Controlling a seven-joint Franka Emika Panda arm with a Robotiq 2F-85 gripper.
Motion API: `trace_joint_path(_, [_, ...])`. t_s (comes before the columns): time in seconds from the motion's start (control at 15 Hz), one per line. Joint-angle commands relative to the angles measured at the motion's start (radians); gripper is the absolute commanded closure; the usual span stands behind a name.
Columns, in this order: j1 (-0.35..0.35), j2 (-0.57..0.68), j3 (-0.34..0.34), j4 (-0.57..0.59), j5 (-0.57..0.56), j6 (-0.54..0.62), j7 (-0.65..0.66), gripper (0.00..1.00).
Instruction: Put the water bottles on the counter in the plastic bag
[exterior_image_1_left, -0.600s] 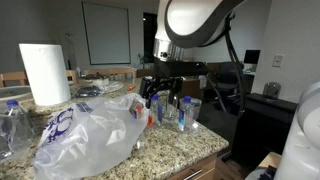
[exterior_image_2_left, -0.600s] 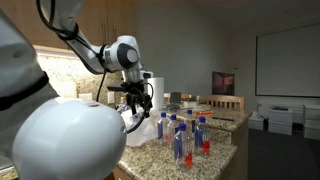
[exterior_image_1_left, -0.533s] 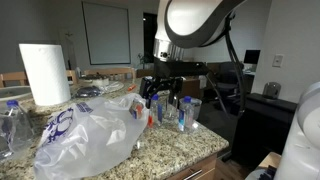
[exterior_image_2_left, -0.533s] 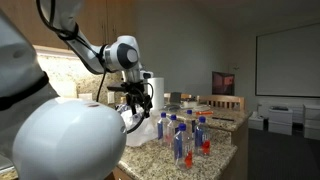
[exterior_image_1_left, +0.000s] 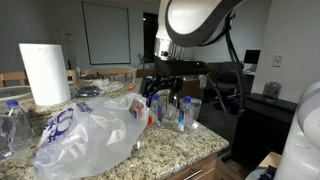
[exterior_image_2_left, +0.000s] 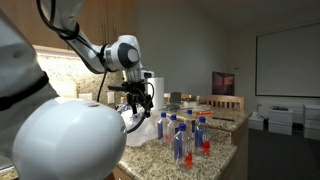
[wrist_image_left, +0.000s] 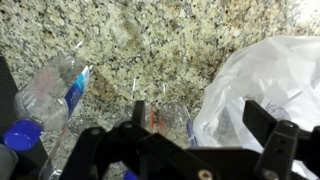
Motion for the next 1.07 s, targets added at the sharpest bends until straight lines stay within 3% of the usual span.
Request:
trace_joint_path(0.0, [-0.024,-0.098,-0.035,-0.011,-0.025,-0.023,0.041,0.0])
trace_joint_path(0.2, [-0.089,-0.13,-0.072,0.033,-0.064,-0.03,0.03,0.0])
trace_joint_path(0.53, [-0.196,0.1,-0.082,0.18,-0.116,0.048,0.02,0.0])
trace_joint_path(1.0, [-0.164,0.408,-0.131,0.286,-0.09,0.125,0.024,0.0])
